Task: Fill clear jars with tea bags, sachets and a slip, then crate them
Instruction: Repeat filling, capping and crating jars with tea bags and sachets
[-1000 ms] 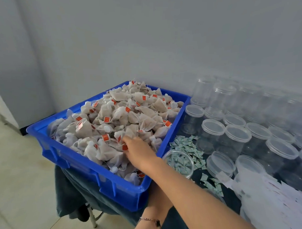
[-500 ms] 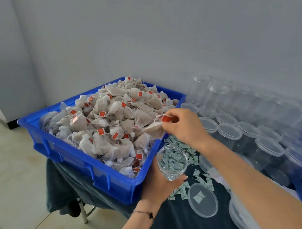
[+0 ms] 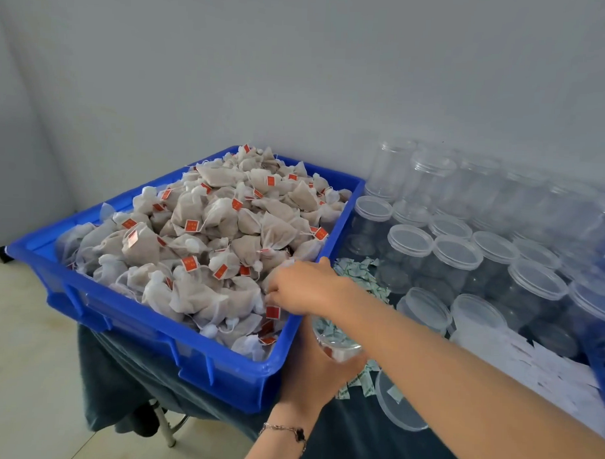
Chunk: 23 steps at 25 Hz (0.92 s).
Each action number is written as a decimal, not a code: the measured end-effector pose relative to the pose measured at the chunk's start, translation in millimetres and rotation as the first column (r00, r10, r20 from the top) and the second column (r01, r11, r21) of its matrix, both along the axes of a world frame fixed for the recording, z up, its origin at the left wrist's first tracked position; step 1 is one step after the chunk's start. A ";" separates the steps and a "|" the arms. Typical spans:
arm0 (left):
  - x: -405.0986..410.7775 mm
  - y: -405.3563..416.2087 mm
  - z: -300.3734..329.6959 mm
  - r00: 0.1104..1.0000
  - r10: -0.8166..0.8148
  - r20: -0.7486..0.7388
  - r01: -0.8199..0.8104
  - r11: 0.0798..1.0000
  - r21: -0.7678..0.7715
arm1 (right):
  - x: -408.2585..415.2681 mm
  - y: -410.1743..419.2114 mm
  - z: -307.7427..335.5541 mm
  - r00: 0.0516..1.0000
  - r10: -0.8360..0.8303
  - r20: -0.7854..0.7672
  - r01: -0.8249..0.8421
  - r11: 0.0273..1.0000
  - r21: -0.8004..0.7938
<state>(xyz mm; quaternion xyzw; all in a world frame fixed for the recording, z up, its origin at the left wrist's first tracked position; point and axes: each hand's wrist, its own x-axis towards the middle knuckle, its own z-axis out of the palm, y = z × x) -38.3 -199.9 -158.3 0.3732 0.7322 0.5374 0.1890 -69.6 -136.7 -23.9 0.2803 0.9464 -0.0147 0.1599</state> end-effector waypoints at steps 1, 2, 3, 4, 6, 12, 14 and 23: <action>0.5 0.6 1.2 1.000 0.022 0.018 -0.021 0.999 -0.029 | -9.9 -3.5 -6.4 0.992 -0.063 0.111 0.060 0.998 0.033; 0.4 2.3 1.1 1.000 0.028 0.003 -0.028 0.999 -0.045 | -15.3 -5.6 -10.2 0.983 -0.130 0.133 0.128 0.992 0.022; 0.5 2.7 1.7 0.999 0.034 -0.035 -0.036 0.998 -0.045 | -14.8 -5.1 -11.8 0.981 -0.183 0.061 0.185 0.982 -0.030; 0.8 1.2 4.6 0.995 0.029 -0.094 -0.032 0.999 -0.030 | -10.0 -3.4 -10.0 0.974 -0.216 -0.073 0.209 0.973 -0.096; -0.1 1.1 4.7 0.993 -0.010 -0.119 0.019 0.997 0.073 | 10.2 -2.5 5.5 0.910 -0.230 -0.345 0.172 0.966 -0.191; 3.7 -2.0 6.8 0.998 0.022 -0.051 -0.011 0.979 0.206 | 83.3 9.0 61.5 0.829 -0.120 -0.547 0.019 0.982 -0.187; 2.8 -0.8 4.9 0.997 0.042 -0.069 -0.028 0.979 0.202 | 96.3 11.9 56.8 0.948 -0.066 -0.311 0.016 0.987 -0.160; 2.1 1.8 4.0 0.998 0.037 -0.041 -0.028 0.977 0.212 | 12.8 30.7 6.9 0.951 0.003 -0.310 0.011 0.999 0.044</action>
